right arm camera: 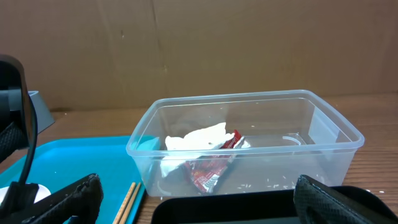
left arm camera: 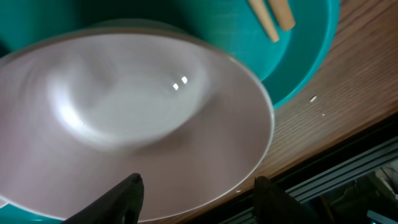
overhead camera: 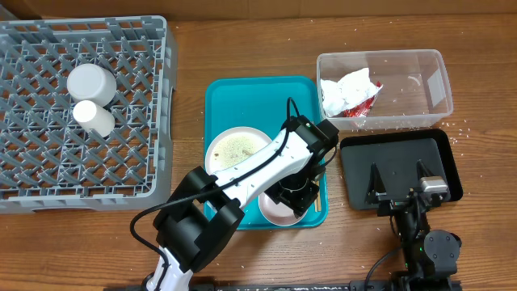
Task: Sort waste into correct bins and load items into the dishwasher
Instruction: 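Reach the left gripper to the small white saucer and grasp its edge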
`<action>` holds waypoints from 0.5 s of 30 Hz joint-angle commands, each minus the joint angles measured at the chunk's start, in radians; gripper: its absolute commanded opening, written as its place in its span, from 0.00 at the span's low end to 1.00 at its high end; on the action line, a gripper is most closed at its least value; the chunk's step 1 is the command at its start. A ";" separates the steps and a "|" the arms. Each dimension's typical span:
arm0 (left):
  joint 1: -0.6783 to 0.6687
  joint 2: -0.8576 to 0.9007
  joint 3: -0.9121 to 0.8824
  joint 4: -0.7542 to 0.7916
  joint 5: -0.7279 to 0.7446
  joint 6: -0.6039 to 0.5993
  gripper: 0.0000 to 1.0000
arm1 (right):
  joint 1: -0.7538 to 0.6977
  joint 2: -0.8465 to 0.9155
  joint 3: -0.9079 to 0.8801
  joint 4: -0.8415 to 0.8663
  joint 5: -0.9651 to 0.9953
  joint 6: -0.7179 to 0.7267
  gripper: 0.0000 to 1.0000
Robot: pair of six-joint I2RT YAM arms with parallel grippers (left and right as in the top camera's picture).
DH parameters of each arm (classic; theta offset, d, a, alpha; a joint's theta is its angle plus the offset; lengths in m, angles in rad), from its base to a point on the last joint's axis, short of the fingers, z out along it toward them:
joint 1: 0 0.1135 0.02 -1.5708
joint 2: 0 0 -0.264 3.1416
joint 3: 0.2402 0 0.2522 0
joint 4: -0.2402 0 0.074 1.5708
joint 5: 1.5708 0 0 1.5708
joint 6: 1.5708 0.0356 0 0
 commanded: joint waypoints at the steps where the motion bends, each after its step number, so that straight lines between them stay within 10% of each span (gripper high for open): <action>1: -0.009 -0.021 -0.006 0.019 0.060 0.024 0.59 | 0.007 -0.007 -0.010 0.006 0.006 -0.003 1.00; 15: -0.021 -0.081 -0.010 0.014 0.155 0.095 0.60 | 0.007 -0.007 -0.010 0.006 0.006 -0.003 1.00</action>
